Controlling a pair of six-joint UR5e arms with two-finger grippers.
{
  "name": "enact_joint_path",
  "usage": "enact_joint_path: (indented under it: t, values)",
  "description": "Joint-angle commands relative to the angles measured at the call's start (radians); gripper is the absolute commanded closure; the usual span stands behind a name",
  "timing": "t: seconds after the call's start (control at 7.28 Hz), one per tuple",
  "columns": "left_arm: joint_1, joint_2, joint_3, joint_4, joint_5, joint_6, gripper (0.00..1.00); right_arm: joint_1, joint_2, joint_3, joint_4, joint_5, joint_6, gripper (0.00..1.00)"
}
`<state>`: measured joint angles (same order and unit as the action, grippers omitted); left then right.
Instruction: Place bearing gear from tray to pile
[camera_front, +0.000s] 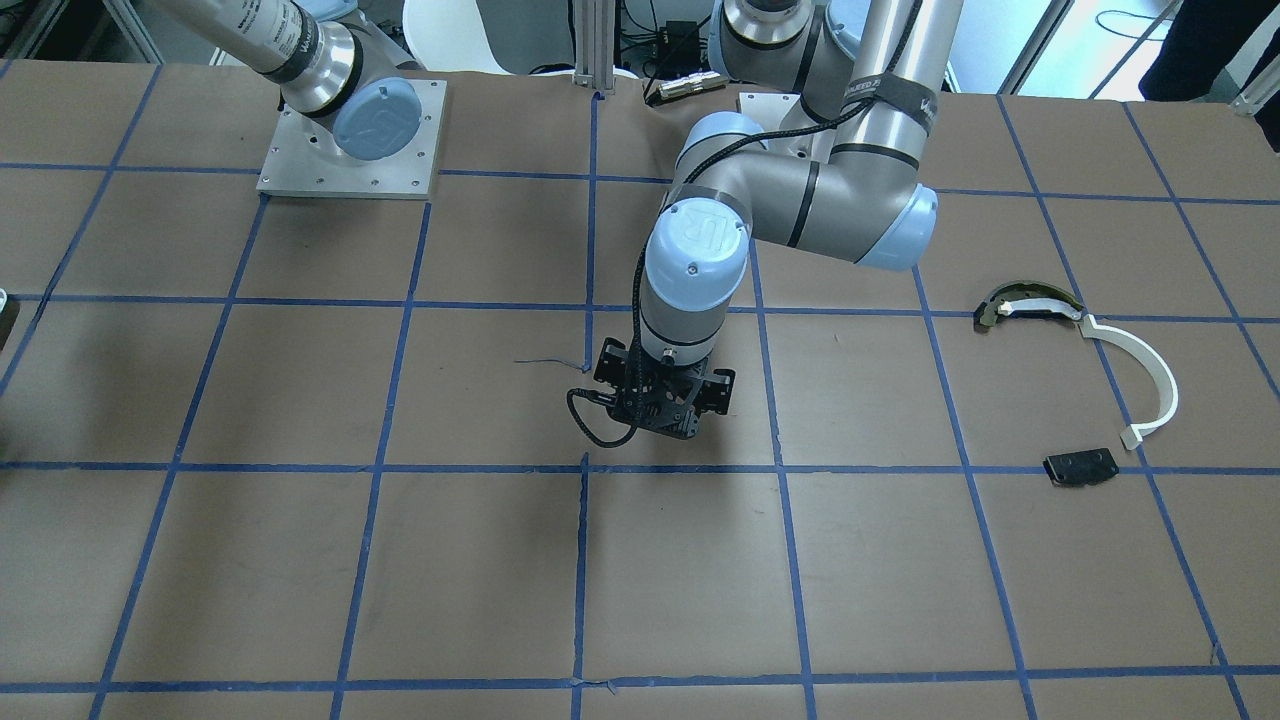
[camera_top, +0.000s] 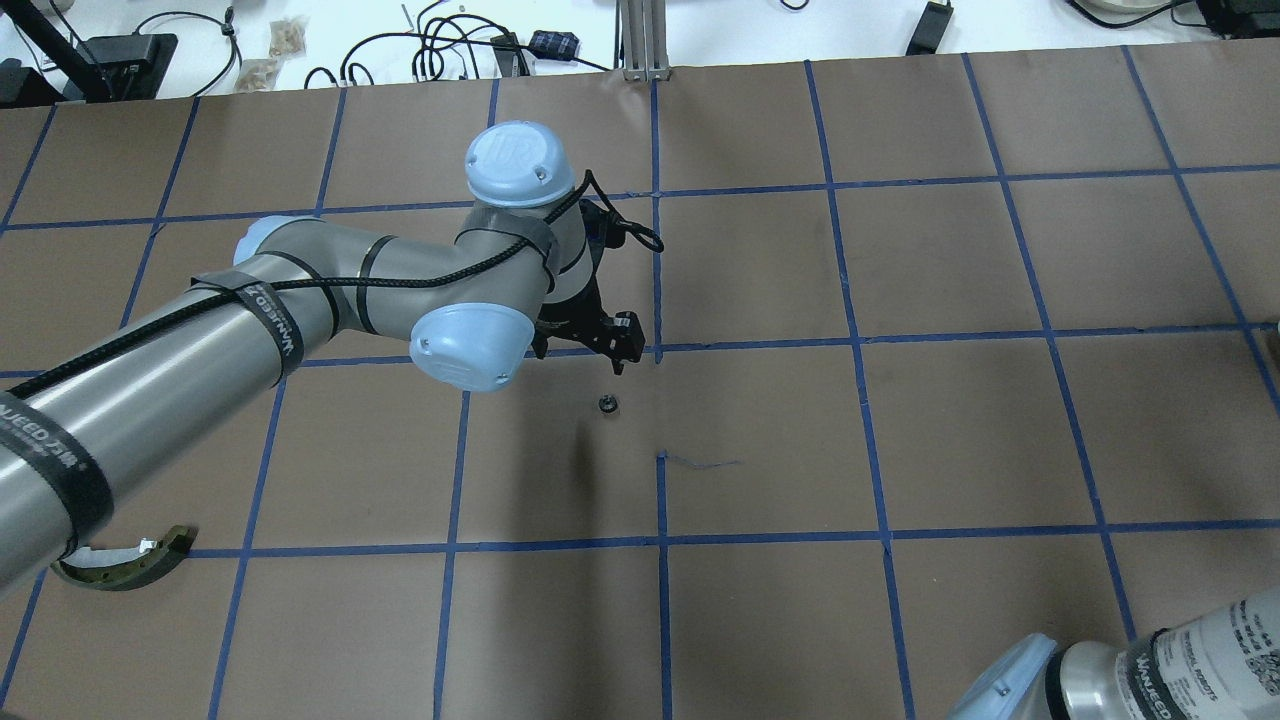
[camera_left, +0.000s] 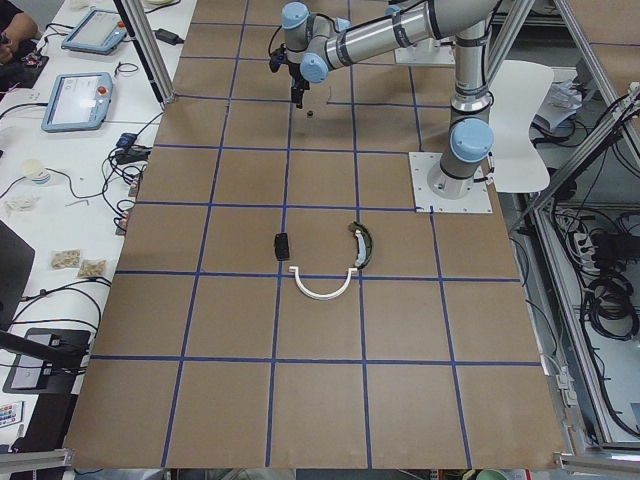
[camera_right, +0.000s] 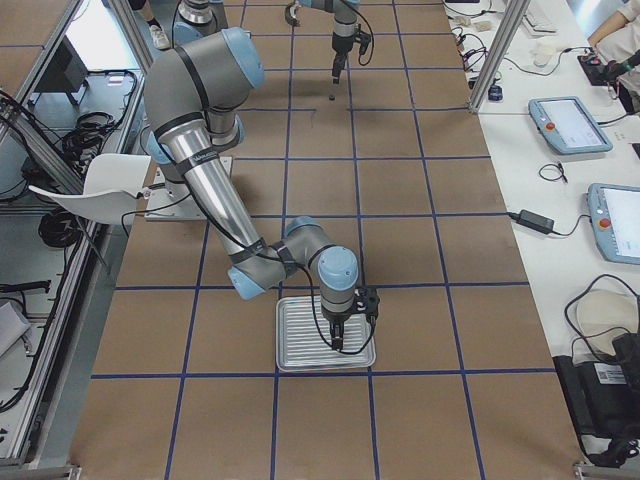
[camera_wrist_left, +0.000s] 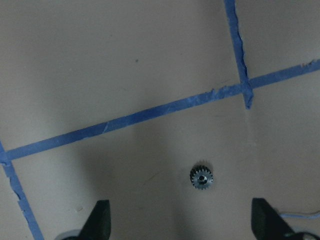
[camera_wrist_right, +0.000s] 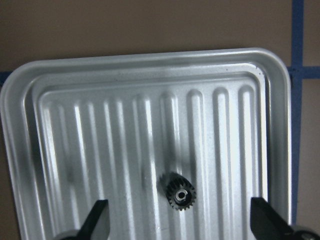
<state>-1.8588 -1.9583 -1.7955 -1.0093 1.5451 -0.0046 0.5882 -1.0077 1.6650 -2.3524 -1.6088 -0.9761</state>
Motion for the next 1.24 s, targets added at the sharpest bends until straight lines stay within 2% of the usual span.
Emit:
enact_joint_path:
  t: [0.0, 0.14, 0.27, 0.41, 0.69, 0.82, 1.1]
  values:
    - [-0.013, -0.071, -0.001, 0.073, 0.006, 0.003, 0.00, -0.002, 0.018, -0.002, -0.002, 0.004, -0.041, 0.17]
    - [-0.037, -0.092, 0.001, 0.084, 0.007, -0.003, 0.00, -0.002, 0.018, 0.001, -0.001, 0.003, -0.044, 0.35]
    - [-0.063, -0.102, 0.001, 0.083, 0.016, -0.006, 0.00, -0.002, 0.018, -0.002, -0.004, 0.001, -0.044, 0.41]
    - [-0.063, -0.099, 0.001, 0.081, 0.015, 0.003, 0.10, -0.001, 0.023, 0.004, -0.005, 0.000, -0.073, 0.41]
    - [-0.063, -0.100, -0.001, 0.067, 0.018, 0.012, 0.11, -0.004, 0.044, -0.011, -0.005, -0.003, -0.113, 0.41]
    - [-0.063, -0.100, -0.002, 0.049, 0.018, 0.014, 0.10, -0.004, 0.044, -0.011, -0.005, -0.003, -0.113, 0.45]
    - [-0.063, -0.097, -0.001, 0.015, 0.023, 0.014, 0.16, -0.004, 0.043, -0.011, -0.004, -0.006, -0.115, 0.81]
